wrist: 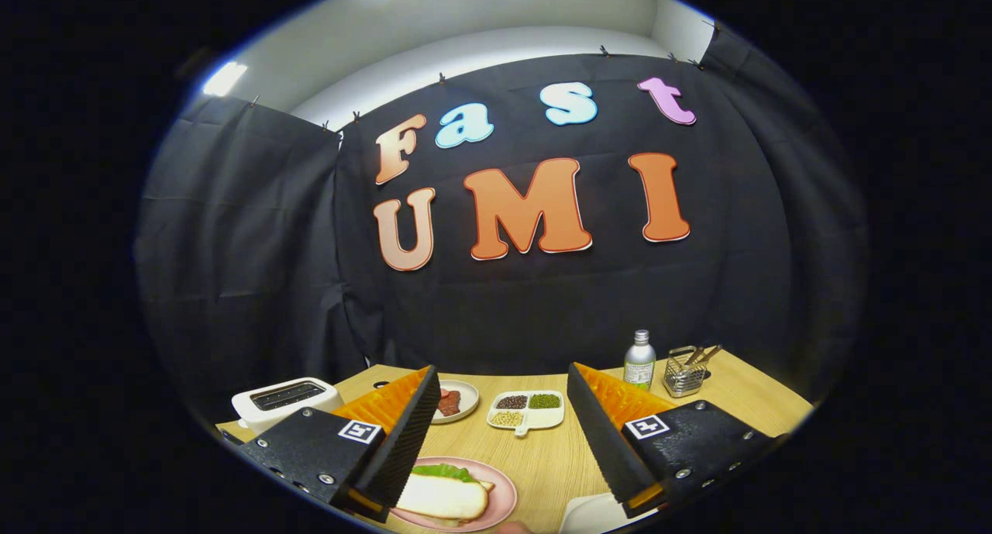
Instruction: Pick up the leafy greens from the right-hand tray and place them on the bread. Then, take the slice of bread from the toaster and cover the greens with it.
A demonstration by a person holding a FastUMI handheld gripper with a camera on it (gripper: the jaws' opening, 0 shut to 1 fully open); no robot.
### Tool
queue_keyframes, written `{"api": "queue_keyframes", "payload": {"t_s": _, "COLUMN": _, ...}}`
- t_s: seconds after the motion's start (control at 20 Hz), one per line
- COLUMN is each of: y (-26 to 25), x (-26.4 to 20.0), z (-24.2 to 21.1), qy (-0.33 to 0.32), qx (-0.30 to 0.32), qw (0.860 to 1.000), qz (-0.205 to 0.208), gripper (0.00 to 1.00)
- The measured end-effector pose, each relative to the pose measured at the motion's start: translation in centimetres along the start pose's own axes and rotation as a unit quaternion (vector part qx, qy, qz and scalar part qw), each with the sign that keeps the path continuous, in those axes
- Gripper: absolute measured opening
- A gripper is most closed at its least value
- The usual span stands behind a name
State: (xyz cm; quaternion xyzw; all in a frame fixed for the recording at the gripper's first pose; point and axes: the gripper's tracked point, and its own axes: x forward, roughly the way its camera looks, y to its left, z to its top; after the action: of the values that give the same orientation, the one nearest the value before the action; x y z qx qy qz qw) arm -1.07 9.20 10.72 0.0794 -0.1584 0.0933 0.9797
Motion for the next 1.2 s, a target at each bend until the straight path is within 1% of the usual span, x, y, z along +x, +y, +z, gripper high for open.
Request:
{"api": "queue_keyframes", "payload": {"t_s": 0.35, "y": 0.1, "x": -0.7, "z": 2.2, "qy": -0.033, "qx": -0.004, "qw": 0.999, "qz": -0.007, "gripper": 0.98}}
{"api": "queue_keyframes", "payload": {"t_s": 0.95, "y": -1.5, "x": -2.6, "z": 6.7, "qy": -0.093, "qx": -0.038, "qw": 0.993, "qz": -0.061, "gripper": 0.98}}
{"api": "queue_keyframes", "payload": {"t_s": 1.2, "y": -2.5, "x": -3.3, "z": 7.2, "qy": -0.098, "qx": -0.04, "qw": 0.991, "qz": -0.082, "gripper": 0.98}}
